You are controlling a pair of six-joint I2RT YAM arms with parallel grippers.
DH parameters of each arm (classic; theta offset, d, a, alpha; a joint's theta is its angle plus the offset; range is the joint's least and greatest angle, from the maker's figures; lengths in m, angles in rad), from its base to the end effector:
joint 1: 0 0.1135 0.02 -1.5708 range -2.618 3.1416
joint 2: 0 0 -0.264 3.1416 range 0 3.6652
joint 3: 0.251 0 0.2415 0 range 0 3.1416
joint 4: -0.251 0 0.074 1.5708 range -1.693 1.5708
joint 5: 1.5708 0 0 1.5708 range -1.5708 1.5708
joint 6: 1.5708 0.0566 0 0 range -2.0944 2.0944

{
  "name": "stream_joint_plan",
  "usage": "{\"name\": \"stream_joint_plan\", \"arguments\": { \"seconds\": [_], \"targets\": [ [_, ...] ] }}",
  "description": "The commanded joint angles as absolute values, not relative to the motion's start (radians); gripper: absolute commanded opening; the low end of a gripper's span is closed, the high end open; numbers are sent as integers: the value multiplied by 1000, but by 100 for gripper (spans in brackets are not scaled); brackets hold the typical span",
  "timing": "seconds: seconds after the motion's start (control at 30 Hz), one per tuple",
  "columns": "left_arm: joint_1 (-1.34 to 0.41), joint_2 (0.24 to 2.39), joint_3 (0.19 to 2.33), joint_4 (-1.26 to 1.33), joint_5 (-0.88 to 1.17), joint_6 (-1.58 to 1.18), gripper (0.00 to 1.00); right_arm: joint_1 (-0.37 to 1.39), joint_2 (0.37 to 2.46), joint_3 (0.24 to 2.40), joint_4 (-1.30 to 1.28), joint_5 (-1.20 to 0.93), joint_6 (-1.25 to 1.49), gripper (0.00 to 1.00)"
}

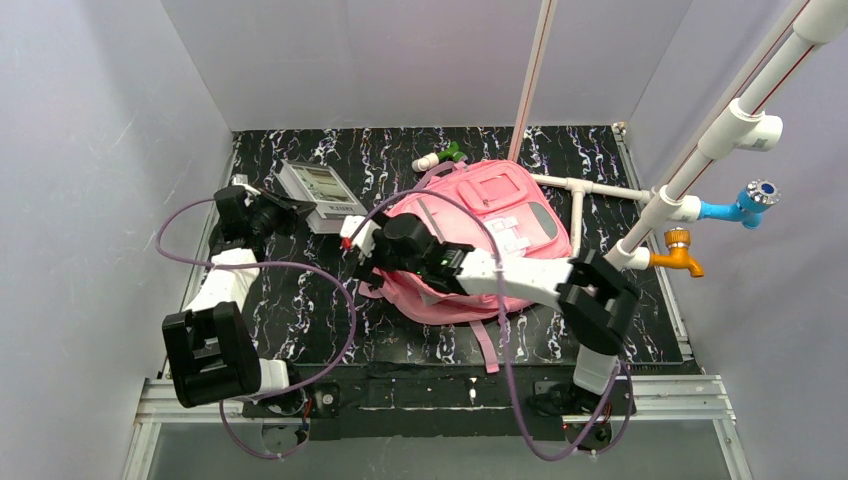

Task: Pack the student bag
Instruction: Pick up the book from the center of the board.

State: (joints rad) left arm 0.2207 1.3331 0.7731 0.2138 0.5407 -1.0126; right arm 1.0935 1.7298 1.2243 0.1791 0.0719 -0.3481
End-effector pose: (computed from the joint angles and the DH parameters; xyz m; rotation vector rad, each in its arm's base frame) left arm 0.3022 0.0379 0.2551 -0.8267 1.8294 -1.0377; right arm 0.1961 0.3704 0.2715 -1.2298 1.4749 0.4371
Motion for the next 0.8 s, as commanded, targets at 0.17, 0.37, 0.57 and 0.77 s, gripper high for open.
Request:
{"name": "stream_joint_plan", "arguments": {
  "seconds": [0.17,0.37,0.57,0.77],
  "targets": [
    [227,1256,789,14,554,-940,0,1088,2035,1300,754,-47,-622,98],
    [228,1254,801,-33,575,-931,0,1088,2151,1339,905,57,-596,98],
    [227,1259,798,-30,587,-937,0,1088,2241,1407,951,154,-660,98],
    [228,1268,810,-31,582,-934,0,1088,2164,1298,973,123,-640,98]
  ]
}}
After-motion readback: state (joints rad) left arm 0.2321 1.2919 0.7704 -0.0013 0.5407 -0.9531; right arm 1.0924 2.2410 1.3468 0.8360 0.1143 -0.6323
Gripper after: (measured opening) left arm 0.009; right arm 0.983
